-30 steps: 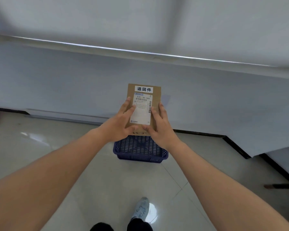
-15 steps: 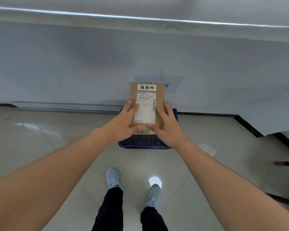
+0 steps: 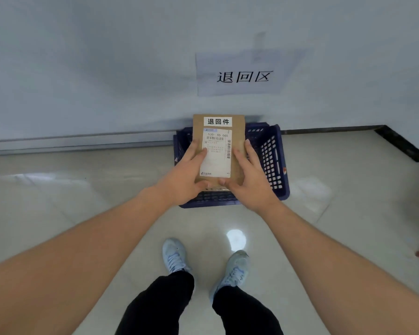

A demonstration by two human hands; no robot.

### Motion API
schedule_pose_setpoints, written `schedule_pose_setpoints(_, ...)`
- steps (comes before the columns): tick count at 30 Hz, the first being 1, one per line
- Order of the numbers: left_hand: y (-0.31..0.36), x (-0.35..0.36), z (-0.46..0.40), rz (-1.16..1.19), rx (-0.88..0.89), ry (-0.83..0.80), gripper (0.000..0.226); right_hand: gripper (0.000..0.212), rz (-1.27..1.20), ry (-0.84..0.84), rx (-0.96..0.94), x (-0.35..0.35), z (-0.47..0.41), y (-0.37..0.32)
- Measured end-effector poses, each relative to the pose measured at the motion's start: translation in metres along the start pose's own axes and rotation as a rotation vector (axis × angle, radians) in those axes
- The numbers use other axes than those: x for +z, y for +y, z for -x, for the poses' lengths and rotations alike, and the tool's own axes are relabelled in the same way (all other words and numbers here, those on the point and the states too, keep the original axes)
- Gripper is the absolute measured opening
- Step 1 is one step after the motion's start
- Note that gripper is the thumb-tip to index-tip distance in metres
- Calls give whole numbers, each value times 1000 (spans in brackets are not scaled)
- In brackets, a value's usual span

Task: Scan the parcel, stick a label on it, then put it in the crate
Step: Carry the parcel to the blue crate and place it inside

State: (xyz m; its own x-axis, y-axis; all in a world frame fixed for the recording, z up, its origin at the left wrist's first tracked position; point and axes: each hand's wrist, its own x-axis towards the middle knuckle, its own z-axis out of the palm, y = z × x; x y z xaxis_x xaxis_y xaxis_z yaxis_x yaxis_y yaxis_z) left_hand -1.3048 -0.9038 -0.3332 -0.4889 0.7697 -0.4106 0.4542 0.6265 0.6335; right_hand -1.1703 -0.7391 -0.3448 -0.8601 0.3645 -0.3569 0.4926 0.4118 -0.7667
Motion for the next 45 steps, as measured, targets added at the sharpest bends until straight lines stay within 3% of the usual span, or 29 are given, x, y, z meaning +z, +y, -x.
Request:
schedule_pose_setpoints(9, -109, 113, -87, -78, -80, 18, 93, 97, 14, -98, -12, 80, -89, 133)
schedule_pose_setpoints(21, -203, 191, -182, -87, -138, -47, 97, 113, 53, -212, 38, 139, -193, 224)
schedule_pose_setpoints(30, -245, 231, -229, -138, -206, -112, 104, 101, 212, -258, 41, 173, -240, 276)
schedule_pose_setpoints(45, -280, 258, -241, -184, -294, -94, 111, 119, 393, -406, 62, 212, -258, 295)
